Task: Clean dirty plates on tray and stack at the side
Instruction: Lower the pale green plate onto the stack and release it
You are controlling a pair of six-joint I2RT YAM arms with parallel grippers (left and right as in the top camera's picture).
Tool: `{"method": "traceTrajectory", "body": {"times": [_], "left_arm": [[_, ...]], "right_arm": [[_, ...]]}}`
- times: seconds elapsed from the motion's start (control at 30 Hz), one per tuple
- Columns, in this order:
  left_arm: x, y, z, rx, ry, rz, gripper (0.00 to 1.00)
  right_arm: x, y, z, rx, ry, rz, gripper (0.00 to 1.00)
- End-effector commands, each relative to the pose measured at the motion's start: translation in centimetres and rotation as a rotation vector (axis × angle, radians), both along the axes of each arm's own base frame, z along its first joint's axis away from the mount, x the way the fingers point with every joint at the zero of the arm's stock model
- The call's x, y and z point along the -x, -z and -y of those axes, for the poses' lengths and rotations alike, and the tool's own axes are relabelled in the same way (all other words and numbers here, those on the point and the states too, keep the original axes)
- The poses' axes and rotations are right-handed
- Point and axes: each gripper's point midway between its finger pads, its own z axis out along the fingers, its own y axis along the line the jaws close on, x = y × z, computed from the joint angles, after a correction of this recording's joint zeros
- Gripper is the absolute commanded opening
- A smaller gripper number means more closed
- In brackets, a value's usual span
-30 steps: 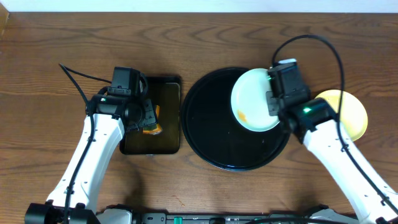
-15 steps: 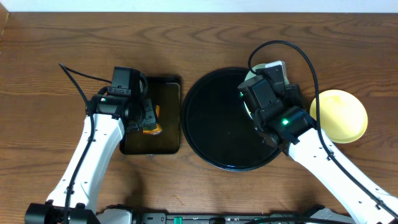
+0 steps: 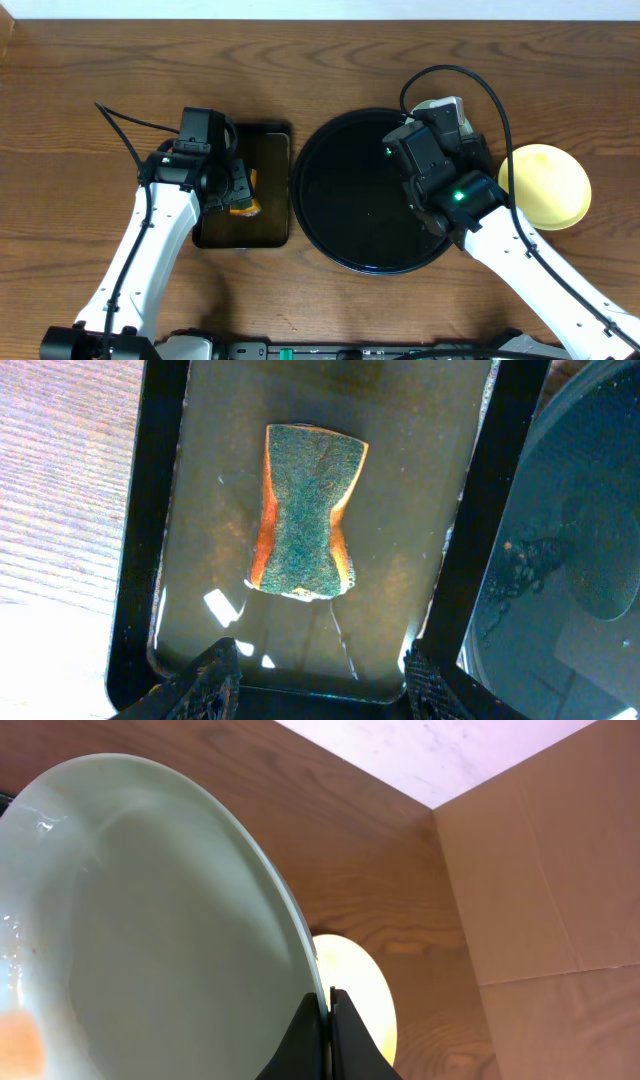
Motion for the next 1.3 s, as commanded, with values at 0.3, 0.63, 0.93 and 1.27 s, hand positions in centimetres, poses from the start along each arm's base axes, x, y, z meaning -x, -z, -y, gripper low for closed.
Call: {"method": "traceTrajectory", "body": {"times": [0.3, 0.63, 0.93, 1.27], "left_arm": [[0.3, 0.4, 0.0, 0.001, 0.002, -0.008, 0.55], [0.3, 0.4, 0.0, 0.001, 0.002, -0.008, 0.55], [0.3, 0.4, 0.0, 0.001, 0.002, -0.008, 0.55], [0.3, 0.4, 0.0, 0.000, 0.002, -0.009, 0.55]], "right_arm": [[0.8, 5.0, 6.4, -0.472, 0.322, -0.092, 0.01], [3.3, 6.2, 19.0, -0.655, 0.702, -0.033, 0.01], [5.5, 7.9, 24.5, -0.763, 0.876, 0.000, 0.01], [4.4, 10.9, 24.4, -0.872, 0.871, -0.065, 0.50]]}}
